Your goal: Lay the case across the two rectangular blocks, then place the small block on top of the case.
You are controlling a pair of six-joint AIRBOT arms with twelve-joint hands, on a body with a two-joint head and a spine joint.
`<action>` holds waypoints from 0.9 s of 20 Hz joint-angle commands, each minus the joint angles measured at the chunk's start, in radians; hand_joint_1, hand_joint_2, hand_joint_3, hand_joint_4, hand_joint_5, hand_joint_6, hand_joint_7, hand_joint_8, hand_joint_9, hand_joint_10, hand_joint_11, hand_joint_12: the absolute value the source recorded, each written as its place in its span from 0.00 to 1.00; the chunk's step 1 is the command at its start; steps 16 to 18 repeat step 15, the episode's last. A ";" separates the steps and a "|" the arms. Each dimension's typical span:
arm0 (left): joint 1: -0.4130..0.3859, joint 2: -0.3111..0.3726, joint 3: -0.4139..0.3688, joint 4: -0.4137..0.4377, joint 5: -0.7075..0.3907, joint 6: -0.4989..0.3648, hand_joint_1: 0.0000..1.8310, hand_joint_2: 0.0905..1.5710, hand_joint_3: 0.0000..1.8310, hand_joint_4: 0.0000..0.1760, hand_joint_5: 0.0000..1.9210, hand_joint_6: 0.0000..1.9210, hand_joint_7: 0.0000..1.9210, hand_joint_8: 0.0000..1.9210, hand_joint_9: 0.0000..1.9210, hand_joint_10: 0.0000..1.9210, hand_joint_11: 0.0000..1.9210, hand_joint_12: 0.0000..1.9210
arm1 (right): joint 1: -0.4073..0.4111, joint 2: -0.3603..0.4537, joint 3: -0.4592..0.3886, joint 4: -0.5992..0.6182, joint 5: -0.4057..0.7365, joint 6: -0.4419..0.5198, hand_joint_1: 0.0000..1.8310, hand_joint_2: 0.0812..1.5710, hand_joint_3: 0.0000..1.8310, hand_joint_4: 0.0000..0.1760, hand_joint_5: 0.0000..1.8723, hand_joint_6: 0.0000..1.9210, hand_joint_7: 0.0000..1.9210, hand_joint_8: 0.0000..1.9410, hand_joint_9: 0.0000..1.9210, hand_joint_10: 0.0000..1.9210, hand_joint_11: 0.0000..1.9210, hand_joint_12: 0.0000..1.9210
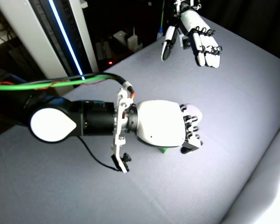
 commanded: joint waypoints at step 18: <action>-0.012 0.099 -0.030 -0.055 -0.441 0.046 0.27 0.62 0.00 0.52 0.00 0.00 0.00 0.00 0.03 0.01 0.00 0.43 | -0.469 0.347 -0.347 0.585 0.947 -0.131 0.34 0.53 0.00 1.00 0.00 0.00 0.00 0.00 0.00 0.00 0.01 0.01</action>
